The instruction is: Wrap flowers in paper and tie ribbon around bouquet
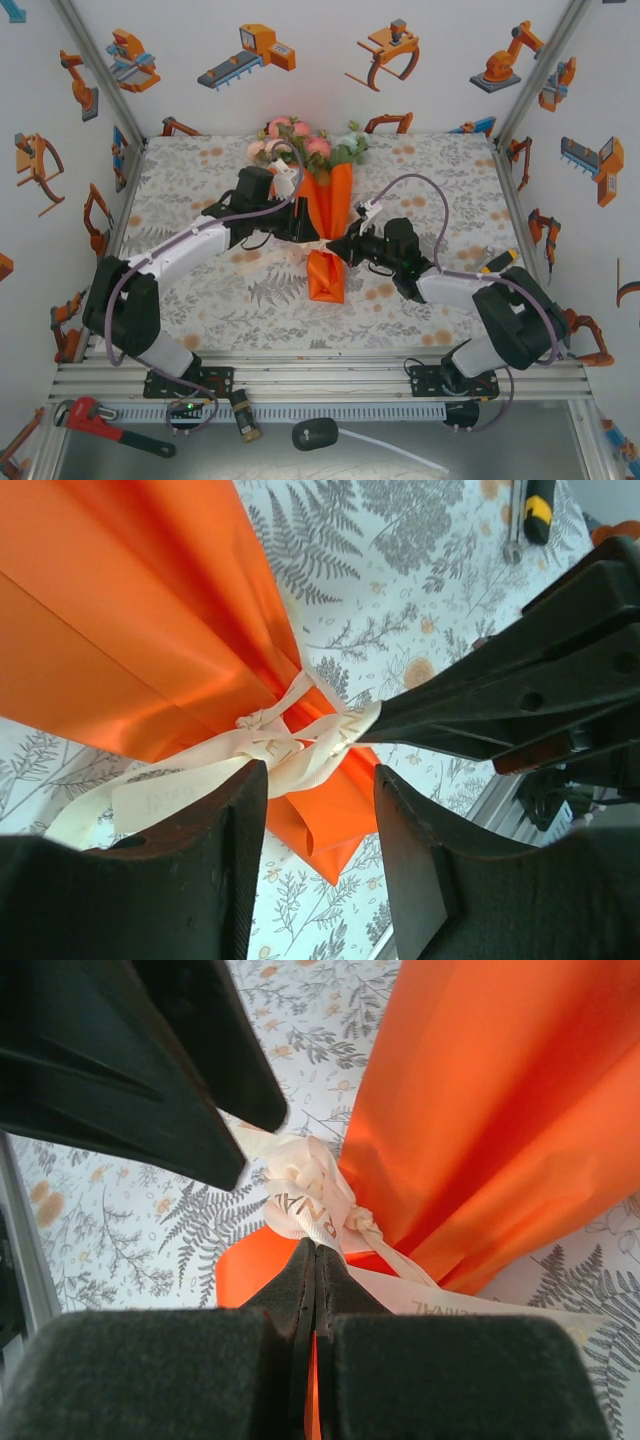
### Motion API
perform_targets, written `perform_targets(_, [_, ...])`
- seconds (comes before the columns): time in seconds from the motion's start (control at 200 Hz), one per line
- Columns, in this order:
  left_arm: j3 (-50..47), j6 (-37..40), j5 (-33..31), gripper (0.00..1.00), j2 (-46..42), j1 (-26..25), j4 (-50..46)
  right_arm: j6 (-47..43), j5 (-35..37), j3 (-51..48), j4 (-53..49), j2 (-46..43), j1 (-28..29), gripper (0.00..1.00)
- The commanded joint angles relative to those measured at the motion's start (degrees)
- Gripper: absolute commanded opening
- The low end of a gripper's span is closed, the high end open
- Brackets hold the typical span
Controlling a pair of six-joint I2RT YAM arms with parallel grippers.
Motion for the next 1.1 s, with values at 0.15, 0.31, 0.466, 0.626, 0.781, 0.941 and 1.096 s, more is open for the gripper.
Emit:
perform_targets(0.15, [2.77,-2.20,7.09,0.35,4.22,-0.09,1.66,-0.04,-3.74,2.98,0.83,2.16,-0.07,0.00])
perform_targets(0.31, [1.98,-2.58,7.98,0.00,3.55,0.03,2.77,-0.12,-3.34,2.92,0.75,3.02,-0.13,0.03])
perform_targets(0.466, [1.19,-3.79,7.69,0.00,2.20,0.08,4.09,-0.61,-3.69,2.68,0.70,4.93,-0.11,0.17])
perform_targets(0.626, [0.82,-5.33,5.97,0.00,2.11,0.16,5.28,-0.20,-5.15,2.26,0.65,6.30,-0.16,0.39])
perform_targets(0.781, [0.99,-5.38,4.80,0.00,2.36,0.25,4.70,-0.15,-3.71,0.46,0.65,4.08,-0.26,0.39])
perform_targets(0.941, [1.11,-5.38,4.44,0.00,2.53,0.35,4.36,-0.22,-2.55,-1.83,0.65,1.52,-0.42,0.34])
perform_targets(1.096, [1.17,-5.65,4.35,0.00,2.90,0.43,4.34,-0.07,-4.47,-1.22,0.65,2.10,-0.55,0.01])
